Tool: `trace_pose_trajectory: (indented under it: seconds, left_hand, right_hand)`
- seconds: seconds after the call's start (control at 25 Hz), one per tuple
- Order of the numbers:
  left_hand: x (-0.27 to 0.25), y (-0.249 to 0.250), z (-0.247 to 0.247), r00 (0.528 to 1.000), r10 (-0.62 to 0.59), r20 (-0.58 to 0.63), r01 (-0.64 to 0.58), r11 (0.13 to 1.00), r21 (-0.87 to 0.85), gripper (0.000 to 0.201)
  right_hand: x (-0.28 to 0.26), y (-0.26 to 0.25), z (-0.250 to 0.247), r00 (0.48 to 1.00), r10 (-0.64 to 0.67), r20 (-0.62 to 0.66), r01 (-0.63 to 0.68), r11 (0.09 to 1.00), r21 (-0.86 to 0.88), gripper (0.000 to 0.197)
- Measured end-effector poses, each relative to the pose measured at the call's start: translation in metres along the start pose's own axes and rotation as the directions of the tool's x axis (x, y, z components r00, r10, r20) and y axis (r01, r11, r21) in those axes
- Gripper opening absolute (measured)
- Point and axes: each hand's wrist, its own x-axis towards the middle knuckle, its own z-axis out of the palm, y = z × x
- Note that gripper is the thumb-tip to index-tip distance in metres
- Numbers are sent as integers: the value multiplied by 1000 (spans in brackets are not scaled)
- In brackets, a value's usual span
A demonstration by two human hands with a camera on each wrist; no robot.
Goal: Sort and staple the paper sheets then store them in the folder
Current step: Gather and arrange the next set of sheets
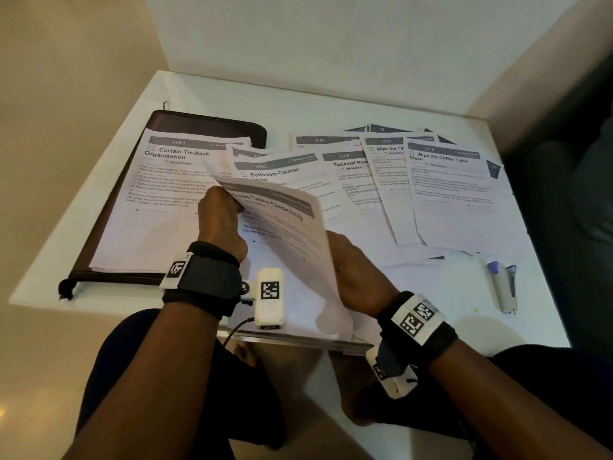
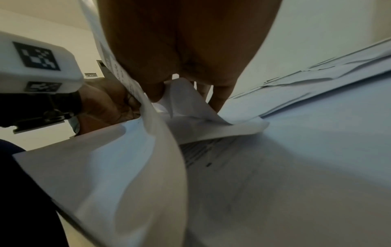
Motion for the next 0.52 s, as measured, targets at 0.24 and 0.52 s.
trace_pose_trajectory:
  seconds: [0.24,0.52]
  left_hand:
    - [16,1,-4,998,-62,-29,64,996,59,14]
    - [28,-9,-9,994,-107,13,106,993,43,11]
  right_hand:
    - [-7,-11,-6,998,54,17,-57,959,277,33]
    - [-9,-26,-8,995,62,80,-87,931,354,40]
